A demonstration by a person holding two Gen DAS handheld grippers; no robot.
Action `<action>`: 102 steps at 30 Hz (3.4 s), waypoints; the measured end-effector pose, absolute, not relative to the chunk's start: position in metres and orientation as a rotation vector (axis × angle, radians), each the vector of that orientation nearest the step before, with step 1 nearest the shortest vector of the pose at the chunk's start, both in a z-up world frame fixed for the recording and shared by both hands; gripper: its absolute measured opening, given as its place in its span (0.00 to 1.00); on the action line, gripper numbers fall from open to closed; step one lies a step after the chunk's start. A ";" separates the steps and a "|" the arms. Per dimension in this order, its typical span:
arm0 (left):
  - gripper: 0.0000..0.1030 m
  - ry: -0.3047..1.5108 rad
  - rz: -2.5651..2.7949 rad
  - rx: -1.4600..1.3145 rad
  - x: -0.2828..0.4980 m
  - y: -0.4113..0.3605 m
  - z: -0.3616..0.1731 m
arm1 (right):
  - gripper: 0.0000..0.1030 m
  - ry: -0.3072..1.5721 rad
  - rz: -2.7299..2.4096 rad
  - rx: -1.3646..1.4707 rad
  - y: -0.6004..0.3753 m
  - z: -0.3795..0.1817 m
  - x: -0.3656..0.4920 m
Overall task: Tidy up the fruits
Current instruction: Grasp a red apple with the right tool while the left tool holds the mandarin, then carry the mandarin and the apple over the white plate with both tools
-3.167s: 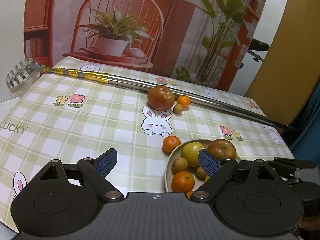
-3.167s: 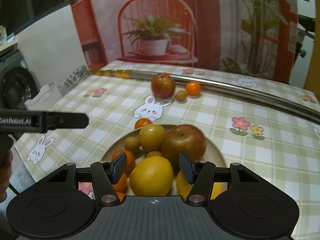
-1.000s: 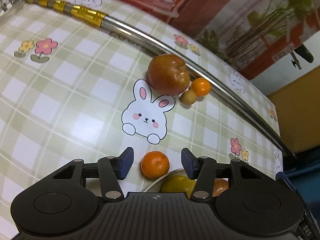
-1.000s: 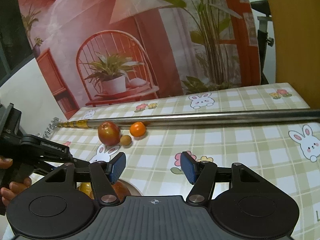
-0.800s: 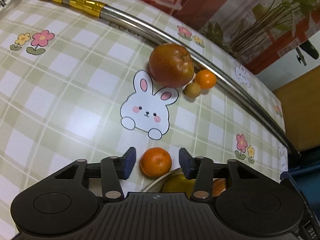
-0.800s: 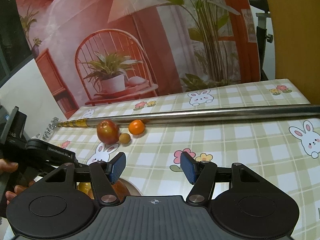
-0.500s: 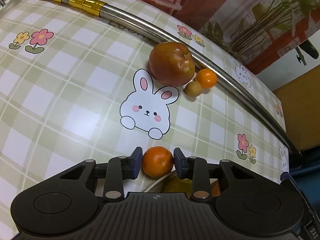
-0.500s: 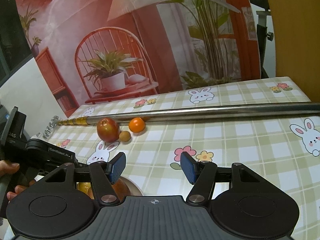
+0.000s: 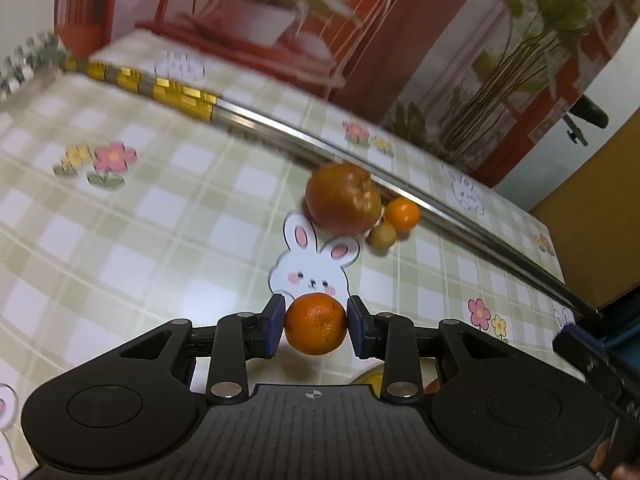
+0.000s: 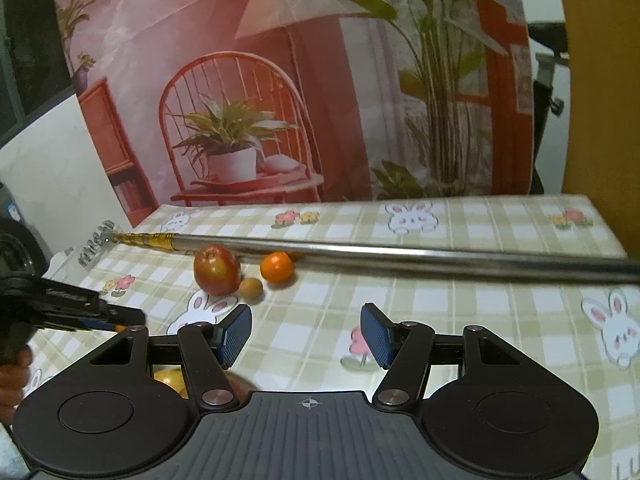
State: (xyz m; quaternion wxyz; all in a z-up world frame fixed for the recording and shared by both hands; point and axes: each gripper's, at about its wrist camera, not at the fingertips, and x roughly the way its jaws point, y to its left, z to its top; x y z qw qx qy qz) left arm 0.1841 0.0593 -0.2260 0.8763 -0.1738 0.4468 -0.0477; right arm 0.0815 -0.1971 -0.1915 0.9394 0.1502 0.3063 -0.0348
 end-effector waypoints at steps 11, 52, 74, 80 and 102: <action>0.34 0.746 -0.118 -0.226 0.164 0.068 -0.187 | 0.55 0.608 -0.006 0.213 -0.181 -0.174 0.131; 0.34 0.767 -0.114 -0.259 0.147 0.111 -0.214 | 0.55 0.921 0.214 -0.018 -0.086 -0.254 0.313; 0.34 0.813 -0.398 -0.166 0.114 0.057 -0.218 | 0.55 0.693 0.170 0.209 -0.124 -0.178 0.146; 0.34 0.848 -0.477 -0.108 0.111 0.032 -0.227 | 0.55 0.666 0.061 0.265 -0.149 -0.183 0.088; 0.40 0.931 -0.470 -0.038 0.117 0.003 -0.242 | 0.55 0.620 0.010 0.365 -0.155 -0.197 0.027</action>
